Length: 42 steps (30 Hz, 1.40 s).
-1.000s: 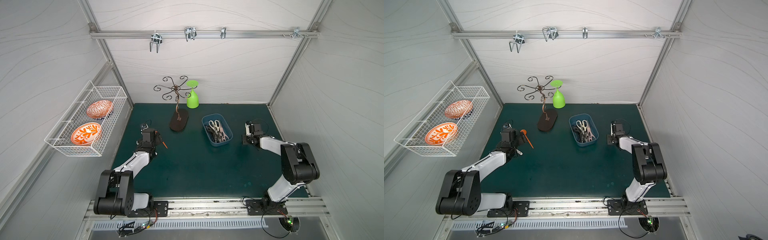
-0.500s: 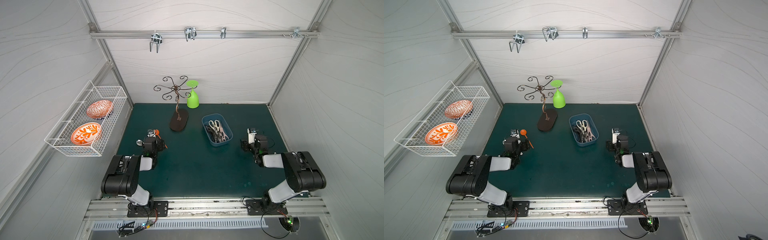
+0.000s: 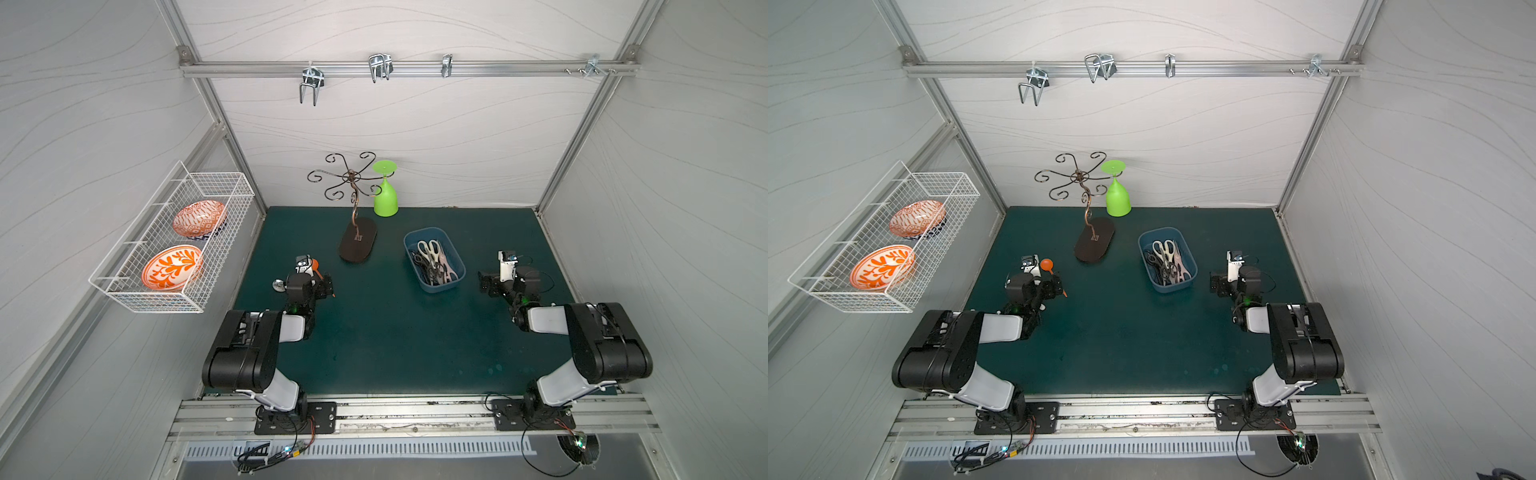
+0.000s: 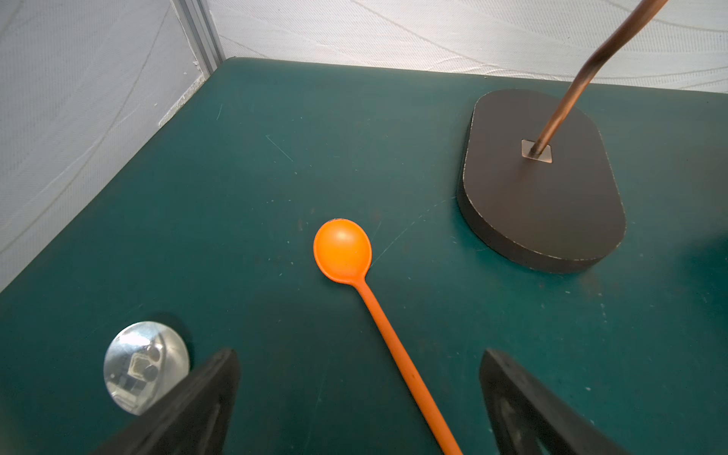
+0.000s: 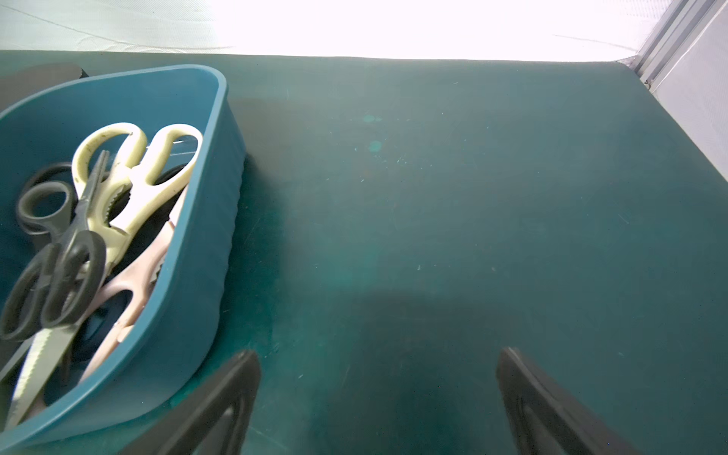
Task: Put the scissors into the storage box
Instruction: Reset both arms
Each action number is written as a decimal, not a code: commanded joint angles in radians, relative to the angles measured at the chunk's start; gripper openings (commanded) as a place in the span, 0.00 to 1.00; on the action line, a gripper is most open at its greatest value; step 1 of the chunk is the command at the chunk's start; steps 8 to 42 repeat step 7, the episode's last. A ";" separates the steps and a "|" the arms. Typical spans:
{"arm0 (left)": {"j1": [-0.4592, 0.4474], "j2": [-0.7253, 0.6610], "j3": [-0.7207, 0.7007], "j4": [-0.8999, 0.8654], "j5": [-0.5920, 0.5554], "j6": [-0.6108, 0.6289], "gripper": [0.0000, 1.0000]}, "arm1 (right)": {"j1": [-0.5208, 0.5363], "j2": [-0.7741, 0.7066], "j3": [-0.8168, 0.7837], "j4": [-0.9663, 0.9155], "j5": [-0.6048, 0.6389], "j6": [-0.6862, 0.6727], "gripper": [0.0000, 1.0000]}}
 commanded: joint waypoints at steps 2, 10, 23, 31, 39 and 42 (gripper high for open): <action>0.005 0.003 0.015 0.053 0.013 0.011 1.00 | -0.010 0.010 0.011 0.014 -0.021 0.012 0.99; 0.008 0.004 0.020 0.047 0.017 0.008 1.00 | -0.010 0.005 0.008 0.013 -0.021 0.013 0.99; 0.008 0.004 0.020 0.047 0.017 0.008 1.00 | -0.010 0.005 0.008 0.013 -0.021 0.013 0.99; 0.008 0.004 0.020 0.047 0.017 0.008 1.00 | -0.010 0.005 0.008 0.013 -0.021 0.013 0.99; 0.008 0.004 0.020 0.047 0.017 0.008 1.00 | -0.010 0.005 0.008 0.013 -0.021 0.013 0.99; 0.008 0.004 0.020 0.047 0.017 0.008 1.00 | -0.010 0.005 0.008 0.013 -0.021 0.013 0.99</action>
